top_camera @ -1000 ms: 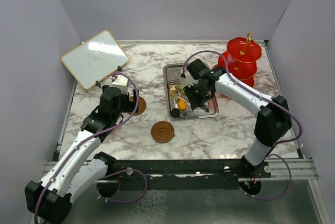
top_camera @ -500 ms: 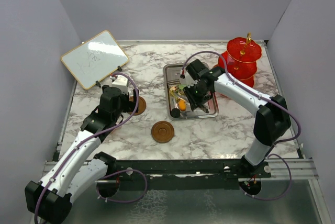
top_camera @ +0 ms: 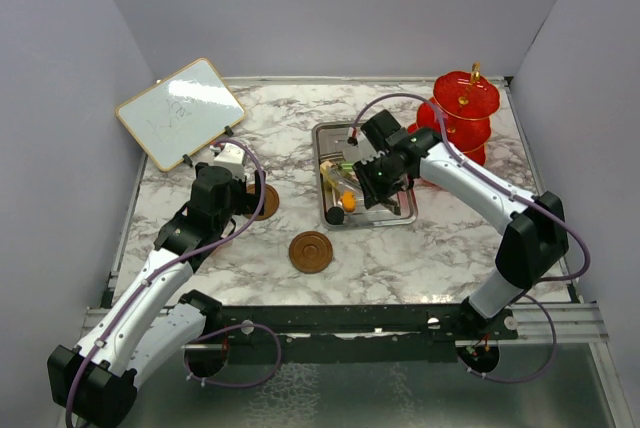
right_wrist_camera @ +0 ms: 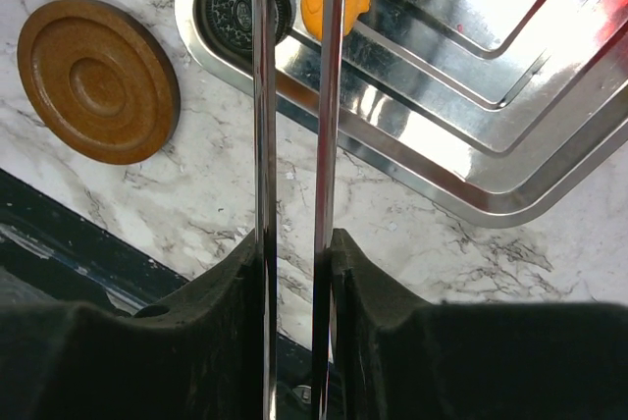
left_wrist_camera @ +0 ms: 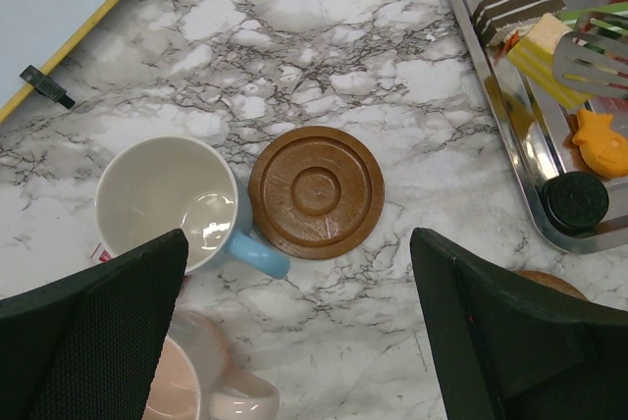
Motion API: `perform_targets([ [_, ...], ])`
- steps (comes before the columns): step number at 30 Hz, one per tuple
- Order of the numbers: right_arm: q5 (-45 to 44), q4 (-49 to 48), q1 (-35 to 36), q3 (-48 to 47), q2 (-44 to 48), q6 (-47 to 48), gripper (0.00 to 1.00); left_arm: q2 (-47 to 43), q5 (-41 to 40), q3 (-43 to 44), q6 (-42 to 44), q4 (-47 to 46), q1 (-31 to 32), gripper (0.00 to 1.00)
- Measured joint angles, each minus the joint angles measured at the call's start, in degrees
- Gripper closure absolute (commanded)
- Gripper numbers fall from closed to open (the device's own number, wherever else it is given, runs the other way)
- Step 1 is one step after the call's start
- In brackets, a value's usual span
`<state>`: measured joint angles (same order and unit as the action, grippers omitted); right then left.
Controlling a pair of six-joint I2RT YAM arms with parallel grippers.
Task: Serve the afternoon tea
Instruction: Adjust the dessert on the tray, then pick up the desert from the tray.
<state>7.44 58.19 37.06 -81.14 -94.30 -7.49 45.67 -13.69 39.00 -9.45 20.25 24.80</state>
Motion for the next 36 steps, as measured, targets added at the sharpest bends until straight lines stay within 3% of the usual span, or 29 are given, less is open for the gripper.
perform_targets([
  [14, 1.0, -1.6, 0.0, 4.4, 0.1, -1.5, 0.63, 0.3, 0.0, 0.0, 0.0, 0.0, 0.0, 0.01],
  [23, 1.0, -1.8, 0.0, 4.4, -0.5, -1.4, 0.62, 0.3, 0.0, 0.0, 0.0, 0.0, 0.0, 0.01],
  [29, 1.0, -1.8, 0.0, 4.4, -0.8, -1.2, 0.75, 0.3, 0.0, 0.0, 0.0, 0.0, 0.0, 0.01],
  [36, 1.4, -2.3, 0.0, 4.3, 1.7, -2.4, 0.78, 0.3, 0.0, 0.0, 0.0, 0.0, 0.0, 0.01],
])
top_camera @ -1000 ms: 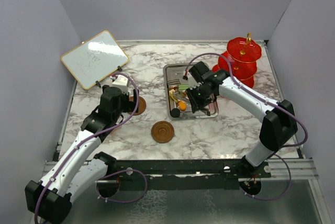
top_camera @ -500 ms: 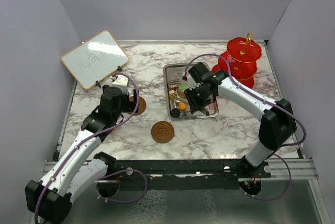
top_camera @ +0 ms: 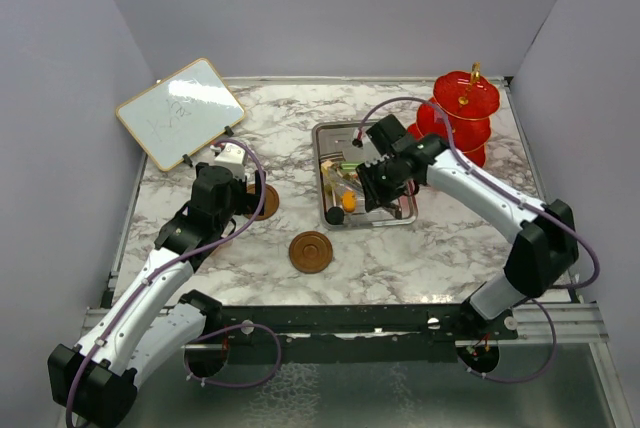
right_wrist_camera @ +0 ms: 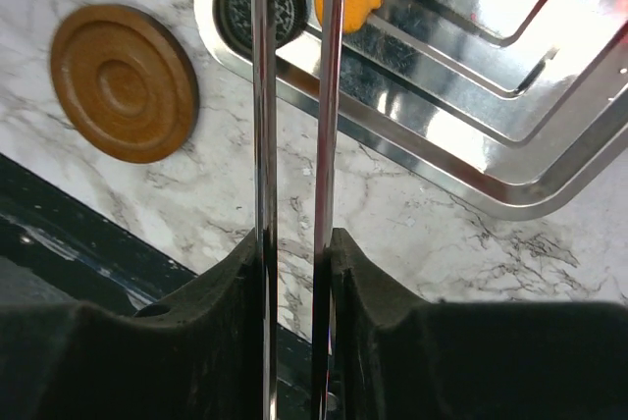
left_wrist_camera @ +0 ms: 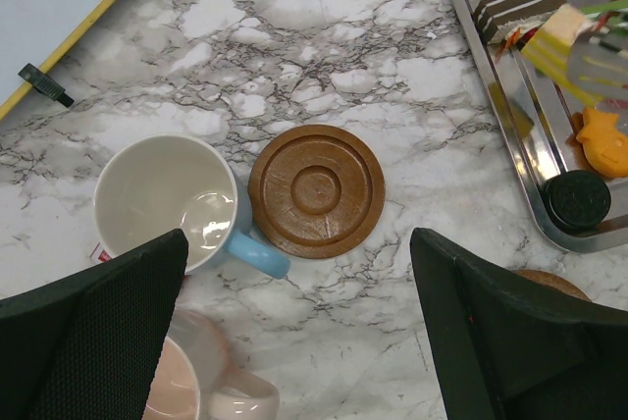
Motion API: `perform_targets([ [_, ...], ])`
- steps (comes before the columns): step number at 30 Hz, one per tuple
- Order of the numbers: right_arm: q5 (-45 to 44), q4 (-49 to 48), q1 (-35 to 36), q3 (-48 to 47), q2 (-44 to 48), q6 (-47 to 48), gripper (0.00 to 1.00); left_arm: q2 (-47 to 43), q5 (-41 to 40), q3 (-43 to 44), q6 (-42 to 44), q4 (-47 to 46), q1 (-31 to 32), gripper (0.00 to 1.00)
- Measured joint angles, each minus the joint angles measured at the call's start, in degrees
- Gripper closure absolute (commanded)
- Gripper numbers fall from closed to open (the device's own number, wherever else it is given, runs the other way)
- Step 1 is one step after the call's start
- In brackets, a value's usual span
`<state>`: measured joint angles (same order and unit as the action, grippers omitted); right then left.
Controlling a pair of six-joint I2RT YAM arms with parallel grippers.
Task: Serve the afternoon tea
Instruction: Pick up the desert from the tray, then place the desert on the desert table.
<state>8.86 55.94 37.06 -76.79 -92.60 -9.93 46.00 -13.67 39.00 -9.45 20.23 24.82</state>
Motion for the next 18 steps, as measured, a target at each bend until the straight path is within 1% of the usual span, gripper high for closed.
perform_targets([
  [5, -0.6, -0.9, 0.0, 0.0, 9.3, -3.0, 0.79, 0.1, 0.0, 0.0, 0.0, 0.0, 0.0, 0.01],
  [9, -2.8, -0.5, 0.0, 0.8, 15.2, -6.4, 0.79, 0.2, -0.3, 0.0, 0.0, 0.0, 0.0, 0.01],
  [15, -9.4, 4.9, 0.0, 2.1, 22.5, -13.3, 0.79, 0.2, -1.0, 0.0, 0.0, -0.3, 0.0, 0.01],
  [18, -13.8, 9.0, 0.0, 1.8, 25.3, -16.6, 0.78, 0.2, -1.2, 0.0, 0.0, -0.7, 0.0, 0.01],
])
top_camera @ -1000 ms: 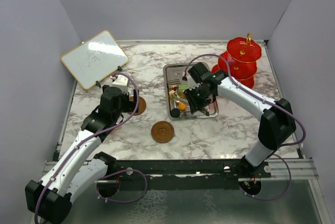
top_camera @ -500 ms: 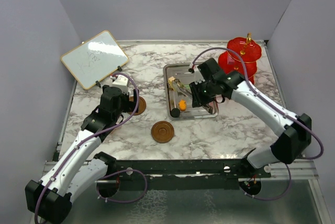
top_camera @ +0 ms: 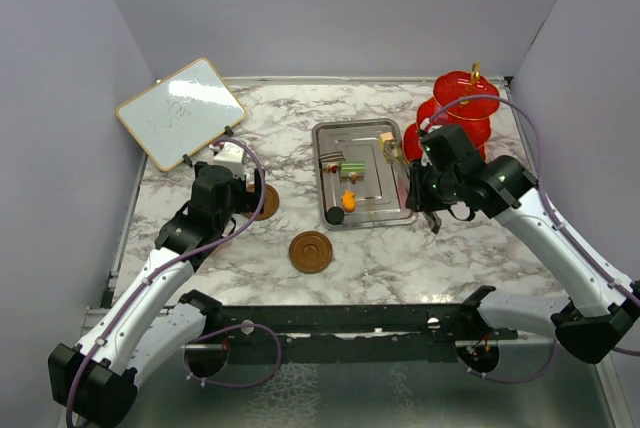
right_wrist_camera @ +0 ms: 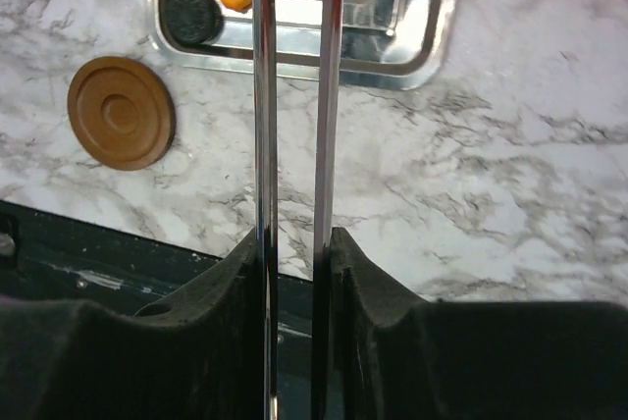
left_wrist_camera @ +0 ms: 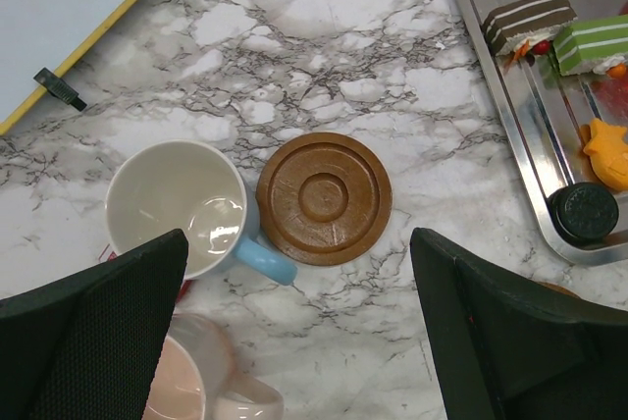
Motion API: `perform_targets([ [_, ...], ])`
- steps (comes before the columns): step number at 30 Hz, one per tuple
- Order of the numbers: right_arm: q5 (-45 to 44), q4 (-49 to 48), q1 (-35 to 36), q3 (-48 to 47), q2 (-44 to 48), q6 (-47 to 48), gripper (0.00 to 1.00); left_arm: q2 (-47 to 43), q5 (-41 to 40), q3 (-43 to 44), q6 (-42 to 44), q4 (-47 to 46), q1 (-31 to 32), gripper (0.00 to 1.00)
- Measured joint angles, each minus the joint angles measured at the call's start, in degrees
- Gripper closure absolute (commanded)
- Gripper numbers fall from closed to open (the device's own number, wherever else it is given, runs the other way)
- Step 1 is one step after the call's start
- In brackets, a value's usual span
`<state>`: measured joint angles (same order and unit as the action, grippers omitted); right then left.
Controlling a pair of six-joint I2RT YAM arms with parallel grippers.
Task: Serve the afternoon tea
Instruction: Place the desert on the desert table.
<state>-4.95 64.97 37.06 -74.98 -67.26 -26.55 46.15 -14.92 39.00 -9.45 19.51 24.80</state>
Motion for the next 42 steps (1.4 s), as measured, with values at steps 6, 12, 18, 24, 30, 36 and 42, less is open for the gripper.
perform_targets([
  [6, -7.5, 9.5, -1.6, -4.1, 2.3, -6.7, 0.77, 0.0, -0.9, 0.0, 0.0, -0.7, 0.0, 0.01],
  [12, -9.6, 13.8, -5.1, -5.5, 3.1, -9.1, 0.77, 0.4, -1.0, 0.0, 0.0, -1.0, 0.0, 0.01],
  [18, -8.6, 14.8, -14.1, -5.5, 2.4, -6.5, 0.77, 1.6, -1.0, 0.0, 0.0, -1.0, 0.0, 0.01],
  [24, -3.5, 11.8, -26.8, -3.3, 2.5, 0.1, 0.78, 1.7, -1.0, 0.0, 0.0, -1.1, 0.0, 0.01],
  [30, 1.7, 6.9, -35.9, -3.0, 0.9, 5.7, 0.78, 2.1, -1.0, 0.0, 0.0, -1.1, 0.0, 0.01],
  [36, 6.0, 0.8, -38.4, -3.1, -4.0, 8.3, 0.78, 2.3, -1.0, 0.0, 0.0, -1.1, 0.0, 0.01],
  [42, 7.9, -4.7, -39.6, -2.5, -6.2, 9.0, 0.78, 2.6, -1.0, 0.0, 0.0, -1.4, 0.0, 0.01],
])
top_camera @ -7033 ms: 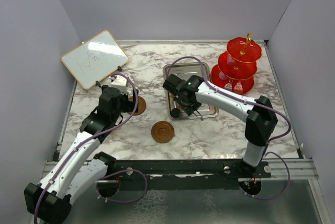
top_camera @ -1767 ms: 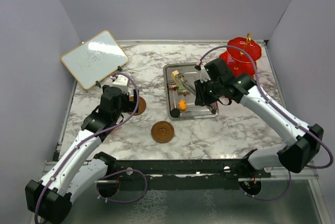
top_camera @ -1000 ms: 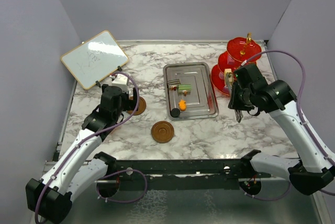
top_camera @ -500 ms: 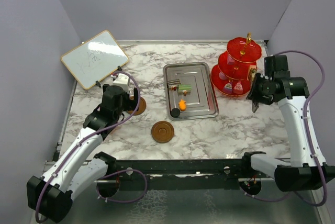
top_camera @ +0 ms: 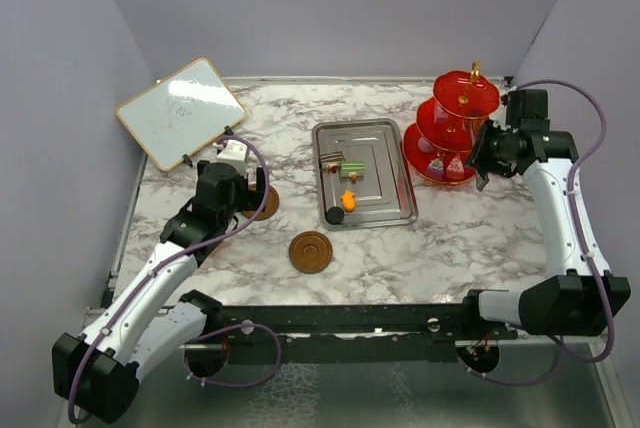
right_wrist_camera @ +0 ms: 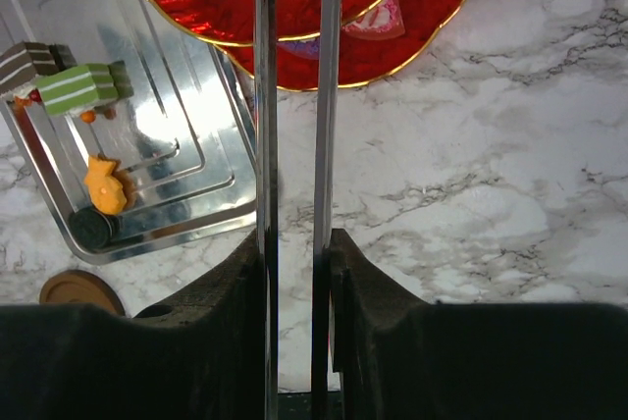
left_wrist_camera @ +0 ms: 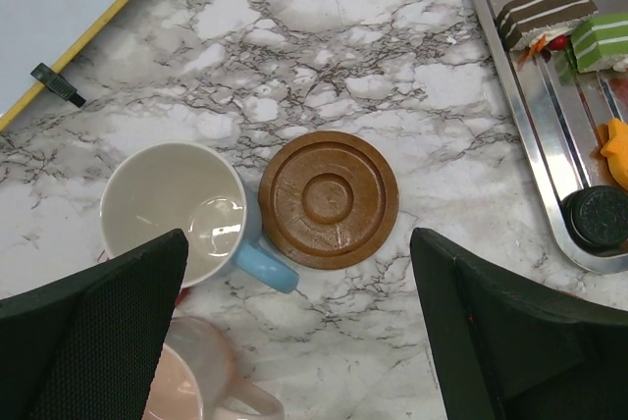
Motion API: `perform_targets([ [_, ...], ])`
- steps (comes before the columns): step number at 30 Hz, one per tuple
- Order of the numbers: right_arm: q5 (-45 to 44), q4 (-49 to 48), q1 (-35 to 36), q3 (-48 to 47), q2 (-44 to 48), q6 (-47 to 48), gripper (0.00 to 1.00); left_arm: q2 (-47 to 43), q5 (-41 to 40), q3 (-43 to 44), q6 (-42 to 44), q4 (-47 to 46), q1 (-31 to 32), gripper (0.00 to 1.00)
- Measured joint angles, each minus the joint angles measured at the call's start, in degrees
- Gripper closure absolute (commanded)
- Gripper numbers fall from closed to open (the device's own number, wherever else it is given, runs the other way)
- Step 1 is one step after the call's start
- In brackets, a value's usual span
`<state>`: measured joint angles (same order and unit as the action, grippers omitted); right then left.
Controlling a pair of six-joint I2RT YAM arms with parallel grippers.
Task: Serve the afternoon tea
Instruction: Place the desert on the desert table.
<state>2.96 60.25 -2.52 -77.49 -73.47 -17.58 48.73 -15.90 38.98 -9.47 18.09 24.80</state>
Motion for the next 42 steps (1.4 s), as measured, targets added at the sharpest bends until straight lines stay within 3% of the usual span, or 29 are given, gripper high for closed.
perform_targets([
  [18, 4.2, -8.9, -3.1, 5.7, -3.1, 3.6, 0.77, 1.8, 0.1, 0.0, 0.0, -0.5, 0.0, 0.01],
  [31, 5.4, -11.1, -3.5, 6.4, -4.4, 5.6, 0.64, 2.9, 0.3, 0.0, 0.0, -0.8, 0.0, 0.01],
  [42, 5.4, -10.9, -3.6, 6.4, -4.2, 5.7, 0.6, 3.1, 0.5, 0.0, 0.0, -0.9, 0.0, 0.01],
])
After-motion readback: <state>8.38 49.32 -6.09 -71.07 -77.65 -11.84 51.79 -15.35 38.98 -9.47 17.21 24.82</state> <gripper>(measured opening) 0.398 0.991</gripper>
